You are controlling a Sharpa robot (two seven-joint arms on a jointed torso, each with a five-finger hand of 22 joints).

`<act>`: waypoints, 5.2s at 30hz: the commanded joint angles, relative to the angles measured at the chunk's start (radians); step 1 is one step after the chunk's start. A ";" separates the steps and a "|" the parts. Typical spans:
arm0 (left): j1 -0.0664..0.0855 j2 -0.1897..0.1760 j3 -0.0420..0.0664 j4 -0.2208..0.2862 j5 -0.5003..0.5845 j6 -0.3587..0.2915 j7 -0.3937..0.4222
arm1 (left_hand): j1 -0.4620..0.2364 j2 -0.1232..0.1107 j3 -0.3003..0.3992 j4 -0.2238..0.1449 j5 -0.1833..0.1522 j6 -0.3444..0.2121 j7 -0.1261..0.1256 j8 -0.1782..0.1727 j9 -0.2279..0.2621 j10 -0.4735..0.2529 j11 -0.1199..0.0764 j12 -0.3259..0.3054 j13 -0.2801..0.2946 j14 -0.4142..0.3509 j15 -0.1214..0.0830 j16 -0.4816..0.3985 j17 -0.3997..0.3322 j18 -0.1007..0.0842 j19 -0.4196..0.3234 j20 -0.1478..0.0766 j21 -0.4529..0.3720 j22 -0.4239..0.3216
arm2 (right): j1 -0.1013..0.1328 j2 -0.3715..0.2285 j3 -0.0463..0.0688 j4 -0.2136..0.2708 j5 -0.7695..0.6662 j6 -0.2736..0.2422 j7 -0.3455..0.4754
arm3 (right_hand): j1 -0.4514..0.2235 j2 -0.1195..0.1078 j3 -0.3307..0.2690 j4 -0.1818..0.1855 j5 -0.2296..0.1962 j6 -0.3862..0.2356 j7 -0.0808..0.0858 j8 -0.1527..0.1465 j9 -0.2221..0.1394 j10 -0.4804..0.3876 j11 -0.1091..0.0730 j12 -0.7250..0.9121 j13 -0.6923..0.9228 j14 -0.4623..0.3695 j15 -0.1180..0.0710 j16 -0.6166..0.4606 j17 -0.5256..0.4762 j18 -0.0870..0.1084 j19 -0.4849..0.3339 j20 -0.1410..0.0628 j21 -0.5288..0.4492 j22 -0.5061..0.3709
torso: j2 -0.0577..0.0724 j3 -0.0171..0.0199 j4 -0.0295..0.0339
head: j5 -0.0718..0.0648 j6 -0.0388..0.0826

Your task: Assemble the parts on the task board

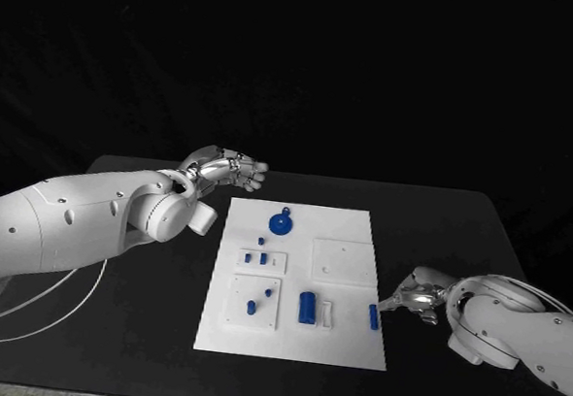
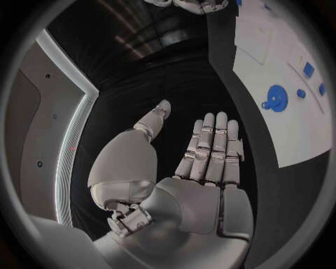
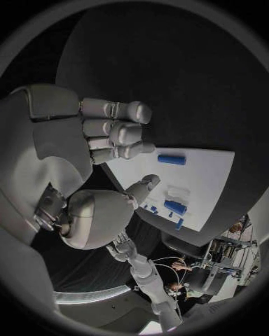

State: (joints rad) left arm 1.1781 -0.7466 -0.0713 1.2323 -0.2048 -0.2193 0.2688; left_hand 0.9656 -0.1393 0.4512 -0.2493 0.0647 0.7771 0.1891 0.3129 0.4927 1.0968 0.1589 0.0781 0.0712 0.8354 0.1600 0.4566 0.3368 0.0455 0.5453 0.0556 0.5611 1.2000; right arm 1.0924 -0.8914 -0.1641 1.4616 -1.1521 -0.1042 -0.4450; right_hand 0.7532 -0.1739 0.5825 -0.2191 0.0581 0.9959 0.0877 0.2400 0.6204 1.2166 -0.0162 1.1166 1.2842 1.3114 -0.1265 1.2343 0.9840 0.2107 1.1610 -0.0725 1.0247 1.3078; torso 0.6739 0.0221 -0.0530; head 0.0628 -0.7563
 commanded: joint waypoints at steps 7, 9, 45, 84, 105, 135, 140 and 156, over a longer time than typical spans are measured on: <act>0.001 0.000 0.001 0.003 -0.004 0.012 0.006 | -0.008 0.001 0.000 0.006 0.001 -0.003 0.000 0.001 -0.001 -0.004 0.004 -0.005 -0.001 -0.004 0.003 -0.005 0.002 0.008 0.003 0.007 -0.006 0.002 | -0.027 0.035 -0.001 -0.016 -0.099 0.029 -0.072 | -0.044 -0.045 0.007 0.067 -0.008 0.012 0.007 -0.002 0.001 -0.006 -0.002 -0.008 -0.003 0.002 0.001 -0.008 -0.001 0.051 -0.001 0.004 -0.009 0.013 | 0.000 -0.0017 0.0021 | 0.001 -0.008; 0.001 0.000 0.001 0.003 -0.004 0.012 0.005 | -0.009 0.001 0.000 0.006 0.001 -0.003 0.000 0.001 -0.001 -0.003 0.004 -0.005 -0.001 -0.004 0.003 -0.005 0.002 0.008 0.003 0.007 -0.006 0.002 | -0.034 0.042 -0.001 -0.019 -0.113 0.029 -0.072 | -0.061 -0.043 -0.008 0.075 -0.009 0.010 0.007 -0.002 0.002 -0.007 -0.002 -0.008 -0.003 0.001 0.001 -0.008 0.000 0.051 -0.003 0.004 -0.008 0.015 | 0.000 -0.0017 0.0028 | 0.000 -0.009; 0.001 -0.001 0.001 0.000 -0.004 0.019 0.001 | -0.011 0.002 0.000 0.008 -0.002 -0.003 0.000 0.001 -0.002 -0.003 0.004 -0.005 -0.001 -0.004 0.003 -0.007 0.004 0.008 0.003 0.007 -0.007 0.003 | -0.066 0.102 -0.007 -0.080 -0.139 0.032 -0.072 | 0.060 0.121 0.042 -0.039 -0.009 0.049 -0.002 0.007 0.011 0.021 -0.010 0.007 0.005 0.005 -0.005 -0.010 0.002 0.051 -0.006 0.012 -0.002 0.017 | 0.000 -0.0017 0.0024 | -0.014 -0.013; 0.001 -0.002 0.000 0.003 -0.004 0.019 0.000 | -0.011 0.004 0.000 0.009 -0.001 -0.003 0.000 0.002 -0.003 -0.002 0.003 -0.004 -0.001 -0.002 0.003 -0.008 0.006 0.008 0.003 0.007 -0.008 0.005 | -0.031 0.088 0.049 0.058 0.051 -0.037 -0.056 | -0.014 0.107 0.116 0.055 -0.009 0.072 -0.008 0.011 0.010 0.044 -0.016 0.024 0.016 0.006 -0.010 -0.005 0.002 0.051 -0.001 0.018 0.009 0.018 | 0.000 -0.0024 0.0022 | -0.010 -0.010; 0.001 -0.001 0.000 0.006 -0.004 0.019 0.000 | -0.012 0.004 -0.001 0.010 -0.002 -0.004 0.000 0.002 -0.003 -0.001 0.002 -0.004 -0.001 -0.001 0.003 -0.008 0.007 0.008 0.004 0.006 -0.009 0.006 | -0.076 0.181 0.031 -0.004 0.005 -0.033 -0.051 | -0.022 0.107 0.111 0.056 -0.009 0.071 -0.009 0.010 0.010 0.045 -0.016 0.026 0.018 0.005 -0.011 -0.005 0.002 0.051 -0.002 0.017 0.009 0.018 | 0.000 -0.0013 0.0013 | -0.006 -0.013; 0.001 -0.004 0.001 0.005 -0.004 0.021 -0.002 | -0.012 0.005 -0.001 0.010 -0.002 -0.004 0.000 0.002 -0.004 -0.001 0.002 -0.004 -0.001 -0.001 0.002 -0.010 0.009 0.008 0.004 0.006 -0.010 0.007 | -0.076 0.172 0.031 0.001 -0.045 0.008 -0.060 | -0.031 0.079 0.092 0.039 -0.009 0.070 -0.009 0.010 0.011 0.046 -0.017 0.029 0.022 0.004 -0.012 -0.005 0.002 0.051 -0.002 0.013 0.011 0.017 | 0.000 -0.0016 0.0018 | -0.003 -0.015; 0.001 -0.005 0.001 0.006 -0.005 0.021 -0.003 | -0.012 0.005 -0.002 0.010 -0.002 -0.004 0.000 0.002 -0.004 -0.001 0.002 -0.004 -0.001 -0.001 0.002 -0.010 0.009 0.008 0.004 0.006 -0.010 0.007 | -0.076 0.170 0.031 -0.001 -0.112 0.054 -0.073 | -0.050 0.019 0.052 0.020 -0.009 0.059 -0.006 0.004 0.009 0.031 -0.014 0.017 0.018 0.002 -0.010 -0.006 0.002 0.051 -0.006 0.012 0.009 0.017 | 0.000 -0.0014 0.0009 | -0.003 -0.014; 0.001 -0.002 0.000 0.006 -0.005 0.025 -0.007 | -0.012 0.004 -0.002 0.010 -0.002 -0.004 0.000 0.002 -0.004 -0.001 0.002 -0.004 0.000 -0.001 0.002 -0.010 0.010 0.008 0.004 0.006 -0.010 0.008 | -0.088 0.216 0.017 -0.066 -0.182 0.067 -0.088 | -0.058 0.025 -0.006 -0.001 -0.008 0.056 -0.007 0.005 0.014 0.026 -0.014 0.017 0.021 0.001 -0.010 -0.009 0.001 0.051 -0.009 0.007 0.004 0.014 | 0.000 -0.0017 0.0032 | -0.009 -0.015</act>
State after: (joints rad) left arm 1.1779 -0.7508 -0.0715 1.2356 -0.2067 -0.2094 0.2581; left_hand 0.9616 -0.1353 0.4506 -0.2446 0.0647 0.7771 0.1891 0.3129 0.4900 1.0968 0.1589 0.0781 0.0712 0.8354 0.1600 0.4530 0.3450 0.0371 0.5453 0.0555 0.5572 1.2067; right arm 1.0167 -0.6787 -0.1407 1.4084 -1.2947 -0.0558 -0.5219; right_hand 0.6954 -0.1590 0.5853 -0.2184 0.0536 1.0519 0.0814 0.2517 0.6879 1.2400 -0.0286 1.1299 1.3043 1.3115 -0.1332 1.2305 0.9851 0.2207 1.1537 -0.0619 1.0306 1.3078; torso 0.6734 0.0201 -0.0506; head 0.0549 -0.7713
